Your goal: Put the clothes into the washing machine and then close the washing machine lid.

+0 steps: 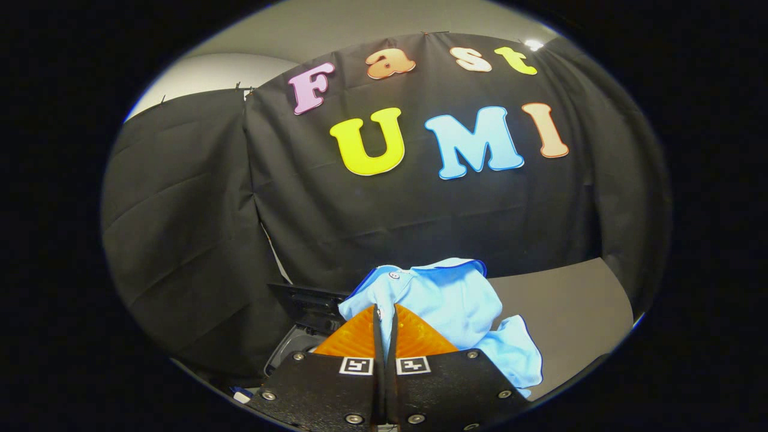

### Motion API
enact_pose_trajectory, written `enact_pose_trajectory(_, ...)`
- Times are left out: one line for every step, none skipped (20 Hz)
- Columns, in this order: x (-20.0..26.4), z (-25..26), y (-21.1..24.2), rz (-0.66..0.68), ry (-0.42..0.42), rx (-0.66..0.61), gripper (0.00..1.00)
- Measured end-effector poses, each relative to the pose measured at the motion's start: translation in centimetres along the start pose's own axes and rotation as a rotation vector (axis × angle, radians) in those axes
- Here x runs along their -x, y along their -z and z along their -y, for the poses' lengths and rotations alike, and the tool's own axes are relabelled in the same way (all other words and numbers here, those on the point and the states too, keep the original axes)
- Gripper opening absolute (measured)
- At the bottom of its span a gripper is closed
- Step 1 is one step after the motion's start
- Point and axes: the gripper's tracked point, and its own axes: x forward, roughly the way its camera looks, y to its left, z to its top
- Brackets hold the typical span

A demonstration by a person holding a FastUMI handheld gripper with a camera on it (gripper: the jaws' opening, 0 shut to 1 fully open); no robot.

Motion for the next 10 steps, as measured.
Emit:
enact_pose_trajectory(-0.3, -0.8, 0.0, 0.003, -0.005, 0.004, 0.00)
enact_pose_trajectory(-0.5, -1.3, 0.0, 0.005, -0.009, 0.004, 0.00)
enact_pose_trajectory(-0.5, -2.1, 0.1, 0.010, -0.013, 0.002, 0.00)
enact_pose_trajectory(-0.8, -2.7, 0.1, 0.011, -0.018, -0.001, 0.00)
enact_pose_trajectory(-0.9, -3.4, 0.1, 0.012, -0.021, -0.003, 0.00)
enact_pose_trajectory(-1.0, -4.0, 0.1, 0.012, -0.026, -0.002, 0.00)
enact_pose_trajectory(-1.3, -4.7, 0.1, 0.014, -0.032, 0.002, 0.00)
enact_pose_trajectory(-1.5, -5.3, 0.1, 0.015, -0.038, 0.006, 0.00)
enact_pose_trajectory(-1.7, -6.0, 0.2, 0.013, -0.045, 0.010, 0.00)
enact_pose_trajectory(-1.9, -6.6, 0.2, 0.014, -0.050, 0.011, 0.00)
